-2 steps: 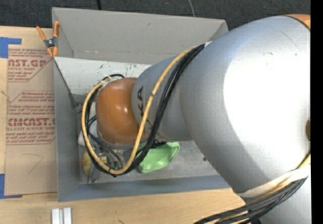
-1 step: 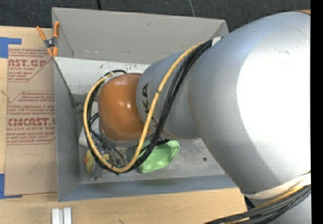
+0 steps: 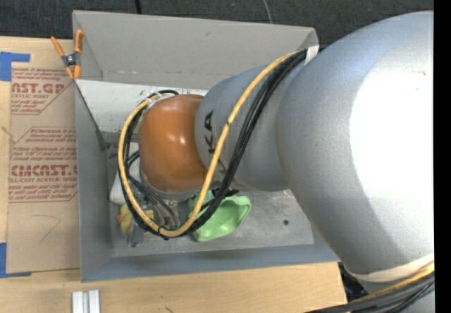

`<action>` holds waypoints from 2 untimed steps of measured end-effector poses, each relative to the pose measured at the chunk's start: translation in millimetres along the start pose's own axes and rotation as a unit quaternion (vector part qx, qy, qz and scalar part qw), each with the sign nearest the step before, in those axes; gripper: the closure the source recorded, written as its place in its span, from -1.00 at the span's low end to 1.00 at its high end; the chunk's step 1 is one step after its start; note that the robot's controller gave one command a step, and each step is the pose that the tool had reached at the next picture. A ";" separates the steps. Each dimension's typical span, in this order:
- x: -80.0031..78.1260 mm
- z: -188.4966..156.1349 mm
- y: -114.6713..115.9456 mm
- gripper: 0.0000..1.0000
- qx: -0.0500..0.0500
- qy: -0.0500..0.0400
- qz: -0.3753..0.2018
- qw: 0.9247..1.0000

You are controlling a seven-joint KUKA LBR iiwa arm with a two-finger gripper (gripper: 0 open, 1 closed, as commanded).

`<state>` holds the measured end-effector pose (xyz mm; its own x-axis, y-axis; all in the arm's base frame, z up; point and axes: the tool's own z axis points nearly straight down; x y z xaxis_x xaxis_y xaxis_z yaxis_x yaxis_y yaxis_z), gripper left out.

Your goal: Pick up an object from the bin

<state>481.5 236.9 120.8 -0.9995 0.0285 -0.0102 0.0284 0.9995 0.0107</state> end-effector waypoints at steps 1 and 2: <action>-0.8 -8.5 0.6 1.00 -0.001 -0.001 0.000 1.000; 0.7 -17.5 -0.1 1.00 0.001 0.002 0.000 1.000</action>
Offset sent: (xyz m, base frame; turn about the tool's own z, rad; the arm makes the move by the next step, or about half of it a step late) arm 0.0000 -0.0001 0.0548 0.0000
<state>480.6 236.7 138.2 -0.9996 0.0282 -0.0057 0.0282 0.9996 0.0089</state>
